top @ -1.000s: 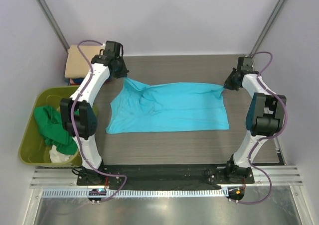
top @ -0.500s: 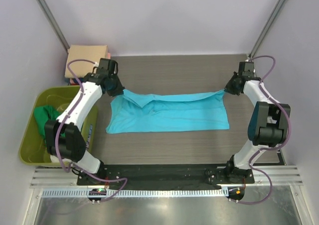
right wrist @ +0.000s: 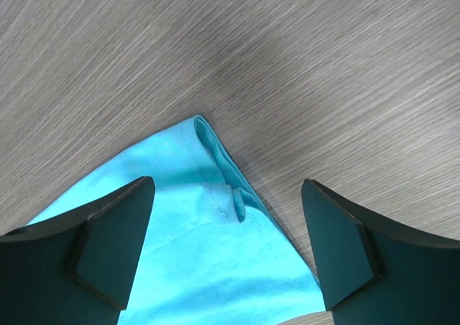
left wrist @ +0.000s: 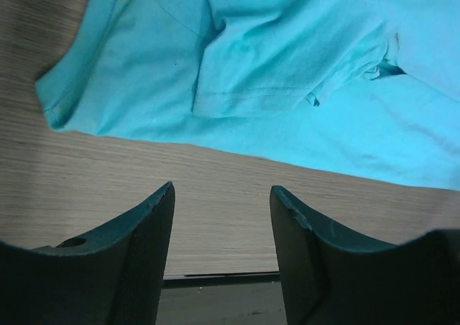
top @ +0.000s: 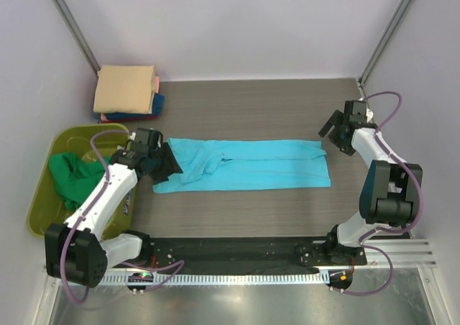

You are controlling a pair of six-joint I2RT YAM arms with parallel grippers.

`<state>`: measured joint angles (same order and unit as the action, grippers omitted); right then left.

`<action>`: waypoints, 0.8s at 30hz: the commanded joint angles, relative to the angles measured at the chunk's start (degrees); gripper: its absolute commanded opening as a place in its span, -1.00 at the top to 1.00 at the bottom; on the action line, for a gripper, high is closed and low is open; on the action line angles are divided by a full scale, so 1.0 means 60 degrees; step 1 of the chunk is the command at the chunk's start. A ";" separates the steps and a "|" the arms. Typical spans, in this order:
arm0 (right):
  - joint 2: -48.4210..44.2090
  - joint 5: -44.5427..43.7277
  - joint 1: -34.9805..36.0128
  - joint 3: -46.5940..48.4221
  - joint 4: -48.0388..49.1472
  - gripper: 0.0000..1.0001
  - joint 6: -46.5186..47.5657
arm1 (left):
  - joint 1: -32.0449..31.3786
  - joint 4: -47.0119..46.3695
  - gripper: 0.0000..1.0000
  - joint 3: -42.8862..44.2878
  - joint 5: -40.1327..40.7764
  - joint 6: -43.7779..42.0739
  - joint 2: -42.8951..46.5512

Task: Fold and stack the t-shirts
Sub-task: Fold the tshirt

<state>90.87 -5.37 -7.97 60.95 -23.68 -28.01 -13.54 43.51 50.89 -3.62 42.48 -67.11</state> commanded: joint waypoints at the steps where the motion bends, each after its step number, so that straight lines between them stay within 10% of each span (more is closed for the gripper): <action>1: -0.0541 -0.0220 0.0287 0.0504 0.0285 -0.79 -0.0122 | -0.0145 -0.0876 -0.15 -0.0191 -0.0072 0.0259 0.0375; 24: 0.0501 0.1567 0.3859 -0.3094 0.1910 -0.58 -0.2095 | -0.1127 -0.3677 -0.02 0.3364 0.1423 0.0347 -0.7225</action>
<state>93.56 0.32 10.07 49.80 -9.96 -32.03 -19.77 25.52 66.26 1.96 45.04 -104.55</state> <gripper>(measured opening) 0.790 0.513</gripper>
